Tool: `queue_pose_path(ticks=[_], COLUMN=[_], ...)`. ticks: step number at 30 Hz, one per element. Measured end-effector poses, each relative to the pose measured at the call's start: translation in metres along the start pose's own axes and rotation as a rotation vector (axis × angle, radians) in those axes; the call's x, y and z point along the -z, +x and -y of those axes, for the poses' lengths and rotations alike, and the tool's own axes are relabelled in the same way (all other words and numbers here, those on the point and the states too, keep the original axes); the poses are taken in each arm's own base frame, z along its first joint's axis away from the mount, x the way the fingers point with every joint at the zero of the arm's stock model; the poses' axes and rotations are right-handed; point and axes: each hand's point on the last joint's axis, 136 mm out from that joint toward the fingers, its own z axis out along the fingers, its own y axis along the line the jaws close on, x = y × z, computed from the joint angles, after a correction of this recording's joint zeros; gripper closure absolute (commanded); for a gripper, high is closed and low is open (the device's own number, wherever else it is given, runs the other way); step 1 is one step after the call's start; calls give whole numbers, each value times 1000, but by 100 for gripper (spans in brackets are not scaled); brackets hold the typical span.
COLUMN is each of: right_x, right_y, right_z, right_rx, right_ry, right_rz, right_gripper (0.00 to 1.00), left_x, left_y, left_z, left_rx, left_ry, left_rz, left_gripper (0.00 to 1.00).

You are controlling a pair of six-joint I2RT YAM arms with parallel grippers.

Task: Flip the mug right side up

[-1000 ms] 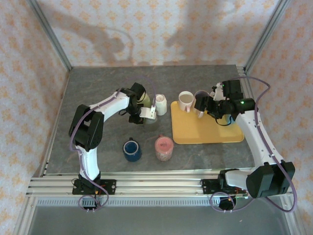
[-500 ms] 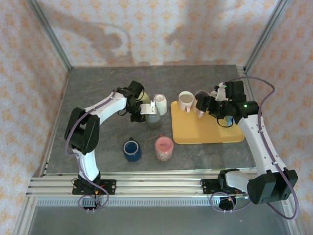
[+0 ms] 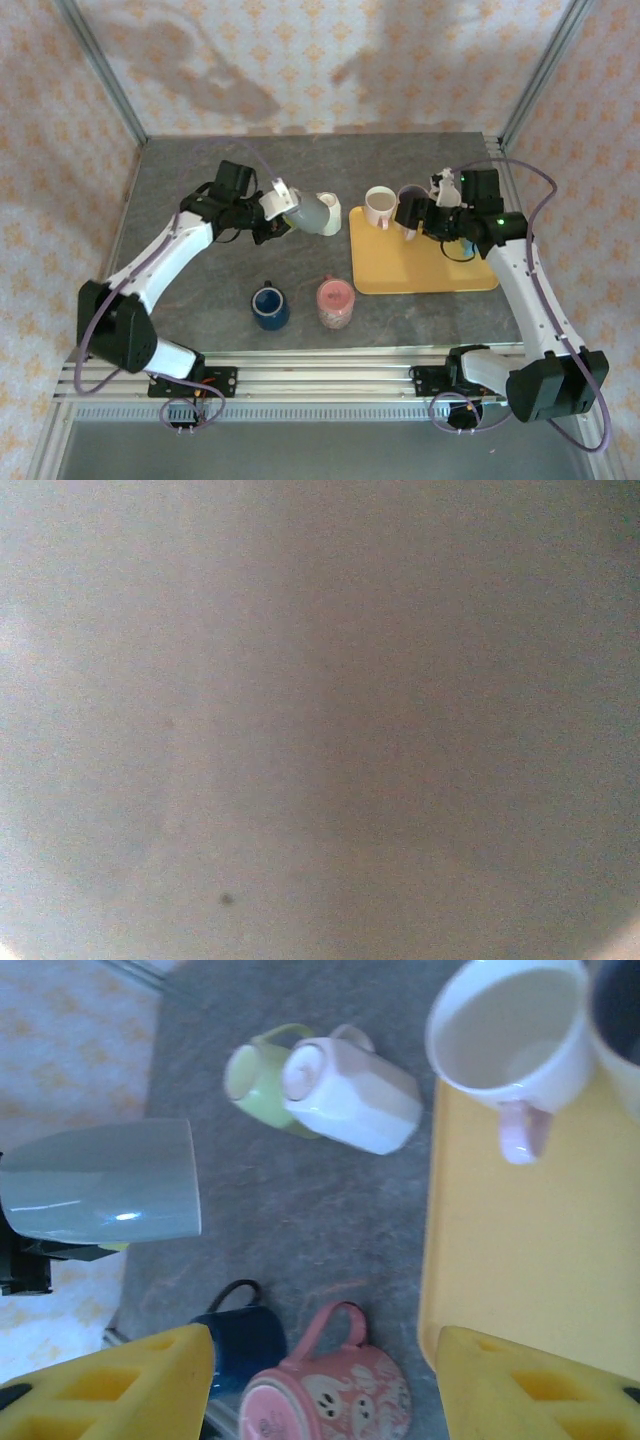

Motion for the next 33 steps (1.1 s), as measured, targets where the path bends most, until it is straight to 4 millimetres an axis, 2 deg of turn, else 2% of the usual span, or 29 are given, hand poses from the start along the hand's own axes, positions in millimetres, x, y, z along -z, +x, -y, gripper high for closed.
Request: queue_pose_path(ticks=[4, 9, 16, 21, 26, 33], right_x=[1, 3, 0, -5, -11, -9], right_y=[-4, -6, 3, 3, 2, -7], right_z=[-23, -54, -108, -138, -157, -179], right_rx=[45, 102, 187, 232, 259, 291], right_ry=[-126, -277, -481, -582, -649, -724], right_rz=[3, -2, -57, -84, -100, -94], right_gripper=[43, 43, 44, 45, 45, 45], left_x=[33, 64, 99, 112, 116, 126], left_y=[-37, -82, -126, -150, -164, -180], left_z=[1, 0, -1, 9, 21, 20], left_rx=[64, 186, 342, 389, 426, 463], left_ry=[-52, -77, -66, -13, 56, 95], left_rz=[151, 353, 577, 672, 715, 790], left_gripper=[100, 100, 100, 100, 100, 100])
